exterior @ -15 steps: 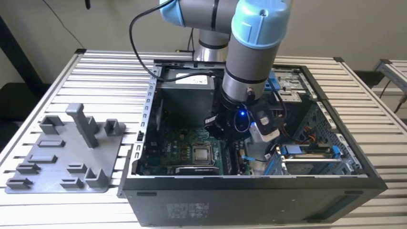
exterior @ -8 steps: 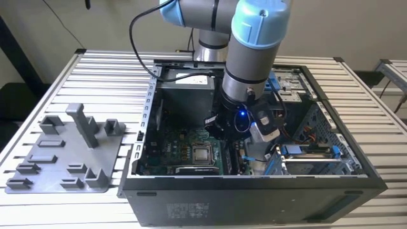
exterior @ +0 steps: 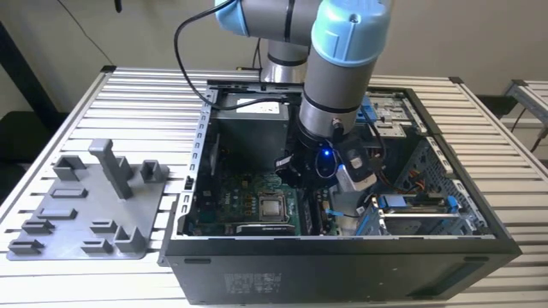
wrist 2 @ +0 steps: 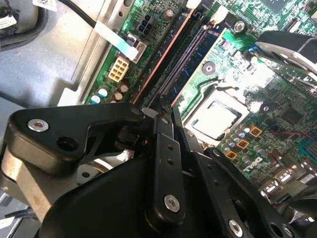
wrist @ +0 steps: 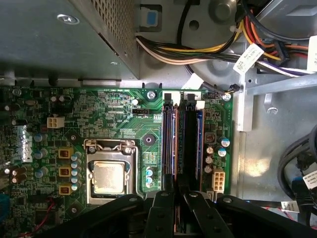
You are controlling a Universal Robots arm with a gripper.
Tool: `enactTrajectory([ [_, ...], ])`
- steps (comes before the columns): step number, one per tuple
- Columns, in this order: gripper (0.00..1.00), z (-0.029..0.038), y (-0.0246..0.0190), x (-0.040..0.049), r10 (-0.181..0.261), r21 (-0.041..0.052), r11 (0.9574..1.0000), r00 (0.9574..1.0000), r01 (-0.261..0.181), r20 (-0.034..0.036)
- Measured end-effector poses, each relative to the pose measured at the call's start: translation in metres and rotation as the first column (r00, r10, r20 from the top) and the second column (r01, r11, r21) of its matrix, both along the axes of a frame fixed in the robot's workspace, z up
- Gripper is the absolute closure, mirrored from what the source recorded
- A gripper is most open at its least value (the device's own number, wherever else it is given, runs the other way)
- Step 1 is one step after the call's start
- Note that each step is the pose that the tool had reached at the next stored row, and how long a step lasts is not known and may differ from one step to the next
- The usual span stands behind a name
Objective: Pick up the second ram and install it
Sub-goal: 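Insert the second ram into the second slot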
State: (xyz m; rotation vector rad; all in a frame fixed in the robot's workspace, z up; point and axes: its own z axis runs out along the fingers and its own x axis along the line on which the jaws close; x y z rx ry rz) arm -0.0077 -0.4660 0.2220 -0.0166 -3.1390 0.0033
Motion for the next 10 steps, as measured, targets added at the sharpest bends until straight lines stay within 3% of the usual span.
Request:
enactTrajectory([
  [10, 0.86, -0.0017, 0.0000, 0.0000, -0.010, 0.0010, 0.9999, 1.0000, 0.010, -0.0001],
])
